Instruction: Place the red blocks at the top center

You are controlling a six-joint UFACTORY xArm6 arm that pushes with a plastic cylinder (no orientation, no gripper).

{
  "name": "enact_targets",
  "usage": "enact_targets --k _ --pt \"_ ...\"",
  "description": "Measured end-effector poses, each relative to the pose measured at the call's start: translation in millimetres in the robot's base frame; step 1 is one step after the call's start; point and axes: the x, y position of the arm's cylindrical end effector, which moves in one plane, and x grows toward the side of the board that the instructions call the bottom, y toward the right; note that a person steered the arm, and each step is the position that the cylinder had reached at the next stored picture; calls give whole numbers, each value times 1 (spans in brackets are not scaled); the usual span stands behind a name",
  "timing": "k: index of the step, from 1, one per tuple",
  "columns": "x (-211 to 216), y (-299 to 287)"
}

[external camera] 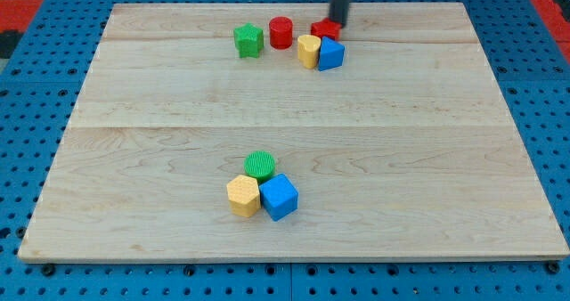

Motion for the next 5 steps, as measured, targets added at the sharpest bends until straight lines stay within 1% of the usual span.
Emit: enact_targets --k 1,2,3,4,5 --pt "-14 15" --pt "10 84" --pt "56 99" --pt "64 49" --pt "49 1"
